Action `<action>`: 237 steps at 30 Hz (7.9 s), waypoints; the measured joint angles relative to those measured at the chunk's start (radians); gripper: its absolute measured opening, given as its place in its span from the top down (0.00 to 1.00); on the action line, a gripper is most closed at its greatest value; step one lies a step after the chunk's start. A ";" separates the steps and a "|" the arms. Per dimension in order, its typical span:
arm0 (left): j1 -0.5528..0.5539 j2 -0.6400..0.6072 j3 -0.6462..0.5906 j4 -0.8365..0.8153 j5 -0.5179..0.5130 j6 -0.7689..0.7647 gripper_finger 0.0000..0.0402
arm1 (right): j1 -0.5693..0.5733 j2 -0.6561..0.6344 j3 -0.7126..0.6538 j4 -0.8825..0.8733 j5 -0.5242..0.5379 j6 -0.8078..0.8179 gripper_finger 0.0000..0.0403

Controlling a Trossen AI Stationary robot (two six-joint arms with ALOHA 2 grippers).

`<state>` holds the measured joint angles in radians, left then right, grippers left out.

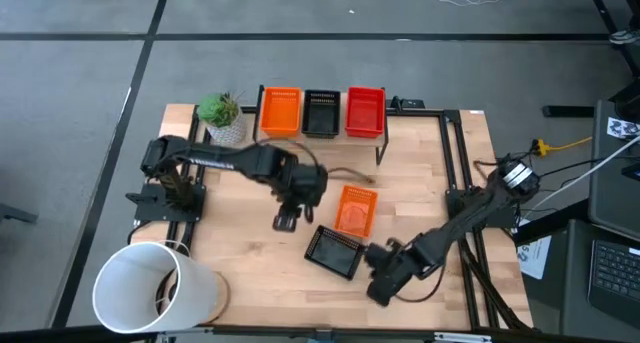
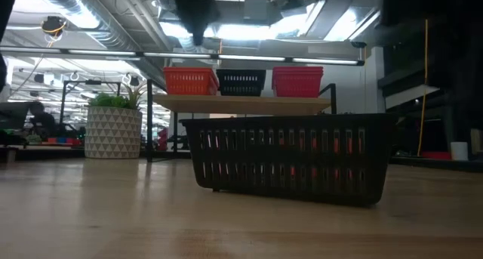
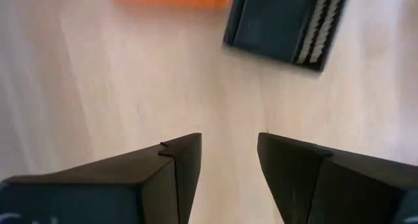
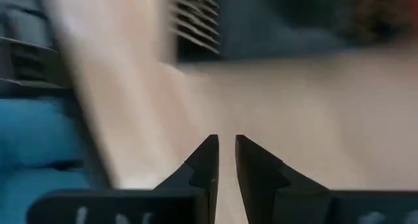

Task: Stack baskets on shelf by color
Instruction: Stack the black bin on top of the black bin on the shelf, then stack the orange bin on top of the orange bin on the shelf

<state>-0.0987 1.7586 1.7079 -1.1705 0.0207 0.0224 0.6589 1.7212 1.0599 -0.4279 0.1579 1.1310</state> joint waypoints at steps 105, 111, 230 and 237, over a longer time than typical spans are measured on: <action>-0.055 -0.057 0.133 0.158 -0.461 0.113 1.00 | 0.099 0.246 0.457 -0.801 -0.060 0.283 0.87; 0.237 -0.040 0.191 0.161 -0.269 0.264 1.00 | 0.098 0.246 0.457 -0.794 -0.044 0.330 0.87; 0.388 -0.290 0.375 -0.400 -0.182 0.032 0.73 | -0.262 0.146 0.376 -0.664 0.260 -0.416 0.87; 0.296 -0.454 -0.050 -0.222 -0.094 -0.050 0.73 | -0.370 0.139 0.288 -0.436 0.210 -0.534 0.87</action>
<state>0.1969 1.3042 1.6579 -1.3926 -0.0737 -0.0273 0.2893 1.8599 1.3476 -0.8634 0.3680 0.5968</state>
